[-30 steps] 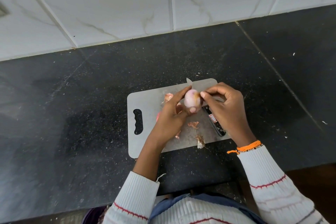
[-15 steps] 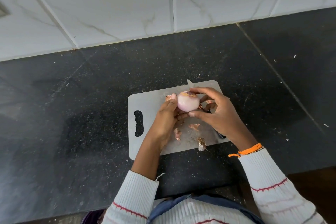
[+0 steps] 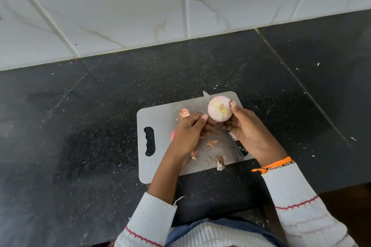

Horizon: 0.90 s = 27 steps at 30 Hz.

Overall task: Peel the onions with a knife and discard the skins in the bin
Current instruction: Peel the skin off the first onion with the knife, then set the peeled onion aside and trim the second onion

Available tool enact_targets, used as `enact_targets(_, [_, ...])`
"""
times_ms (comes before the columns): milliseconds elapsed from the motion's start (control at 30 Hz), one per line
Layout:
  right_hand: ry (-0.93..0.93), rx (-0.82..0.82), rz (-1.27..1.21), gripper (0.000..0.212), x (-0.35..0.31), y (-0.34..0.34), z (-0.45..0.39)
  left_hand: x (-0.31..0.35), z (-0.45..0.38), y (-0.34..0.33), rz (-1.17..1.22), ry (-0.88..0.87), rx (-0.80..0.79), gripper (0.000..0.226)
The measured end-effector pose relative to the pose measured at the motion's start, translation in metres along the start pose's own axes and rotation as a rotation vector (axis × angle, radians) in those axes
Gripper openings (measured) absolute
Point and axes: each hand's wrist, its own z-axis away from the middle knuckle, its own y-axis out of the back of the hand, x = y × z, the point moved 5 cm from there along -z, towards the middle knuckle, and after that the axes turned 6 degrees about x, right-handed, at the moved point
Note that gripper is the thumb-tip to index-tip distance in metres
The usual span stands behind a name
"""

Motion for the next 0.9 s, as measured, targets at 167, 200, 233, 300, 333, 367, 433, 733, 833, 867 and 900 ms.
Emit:
enact_targets(167, [-0.015, 0.165, -0.002, 0.022, -0.004, 0.022, -0.015, 0.001, -0.001, -0.005, -0.021, -0.036, -0.004, 0.023])
enact_targets(200, [0.021, 0.211, 0.074, 0.022, -0.006, 0.028, -0.019, 0.000, -0.001, -0.006, -0.029, -0.033, -0.005, 0.023])
enact_targets(233, [0.067, 0.262, 0.184, 0.024, -0.009, 0.032, -0.022, -0.001, -0.001, -0.006, -0.039, -0.029, -0.006, 0.023])
enact_targets(300, [0.176, 0.356, 0.419, 0.029, -0.017, 0.037, -0.028, -0.002, -0.001, -0.008, -0.054, -0.019, -0.010, 0.022])
enact_targets(333, [0.219, 0.385, 0.494, 0.032, -0.018, 0.037, -0.031, -0.002, -0.001, -0.009, -0.060, -0.012, -0.013, 0.022])
enact_targets(367, [0.247, 0.397, 0.538, 0.035, -0.019, 0.035, -0.035, -0.003, -0.001, -0.010, -0.062, -0.002, -0.015, 0.021])
enact_targets(433, [0.321, 0.397, 0.628, 0.038, -0.018, 0.031, -0.041, -0.004, -0.001, -0.013, -0.064, 0.014, -0.025, 0.021])
enact_targets(733, [0.426, 0.369, 0.722, 0.049, 0.000, 0.029, -0.046, -0.005, -0.001, -0.014, -0.080, 0.024, -0.029, 0.021])
enact_targets(833, [0.375, 0.494, 0.715, 0.035, 0.000, 0.041, -0.033, -0.004, -0.002, -0.014, -0.097, -0.003, -0.031, 0.021])
enact_targets(867, [0.350, 0.521, 0.763, 0.029, 0.002, 0.044, -0.029, -0.003, -0.002, -0.014, -0.099, -0.012, -0.030, 0.020])
enact_targets(900, [0.316, 0.517, 0.828, 0.026, 0.004, 0.044, -0.027, -0.003, -0.002, -0.013, -0.102, -0.020, -0.028, 0.020])
